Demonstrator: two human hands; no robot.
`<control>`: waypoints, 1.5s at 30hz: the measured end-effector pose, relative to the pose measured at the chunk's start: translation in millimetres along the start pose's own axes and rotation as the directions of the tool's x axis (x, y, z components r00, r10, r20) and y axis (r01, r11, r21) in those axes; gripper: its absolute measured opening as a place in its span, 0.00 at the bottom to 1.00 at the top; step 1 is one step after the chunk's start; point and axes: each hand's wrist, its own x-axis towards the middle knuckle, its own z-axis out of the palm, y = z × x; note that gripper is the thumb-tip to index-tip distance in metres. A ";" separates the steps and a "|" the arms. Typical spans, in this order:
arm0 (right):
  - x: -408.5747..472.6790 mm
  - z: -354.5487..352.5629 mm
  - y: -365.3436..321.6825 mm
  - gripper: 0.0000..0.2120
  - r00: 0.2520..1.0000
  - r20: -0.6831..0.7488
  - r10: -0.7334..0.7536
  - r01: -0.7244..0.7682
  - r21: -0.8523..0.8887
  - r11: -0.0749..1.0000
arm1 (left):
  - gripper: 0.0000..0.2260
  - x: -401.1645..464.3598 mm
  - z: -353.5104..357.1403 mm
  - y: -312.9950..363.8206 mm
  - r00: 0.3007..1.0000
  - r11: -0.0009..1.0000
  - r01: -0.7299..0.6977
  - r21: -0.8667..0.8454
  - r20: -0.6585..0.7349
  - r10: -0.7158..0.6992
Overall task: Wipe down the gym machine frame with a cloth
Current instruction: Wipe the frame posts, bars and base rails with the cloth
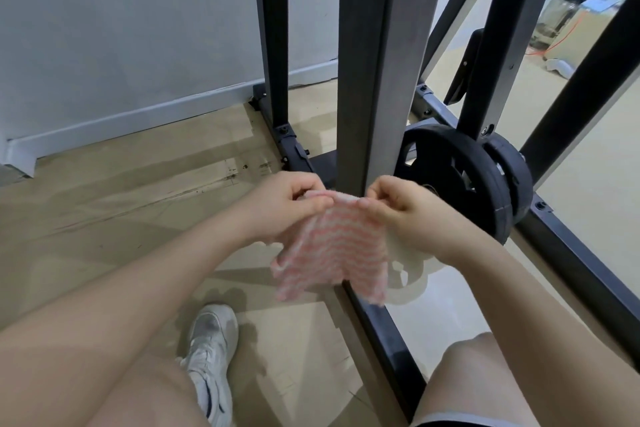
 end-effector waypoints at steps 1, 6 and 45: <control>-0.1 4.4 2.7 0.09 1.000 0.013 0.004 -0.005 0.116 0.993 | 0.09 2.1 0.6 -1.8 0.999 0.999 -0.017 -0.050 -0.035 0.015; 2.9 8.7 7.8 0.05 0.993 -0.118 -0.009 0.063 0.460 0.886 | 0.06 7.5 2.8 -11.8 1.000 0.994 0.000 -0.111 0.009 0.001; 1.9 48.0 15.9 0.13 0.963 -0.224 0.147 -0.152 -0.004 0.988 | 0.11 -5.4 17.5 -8.6 0.978 0.956 0.208 -0.207 0.076 -0.197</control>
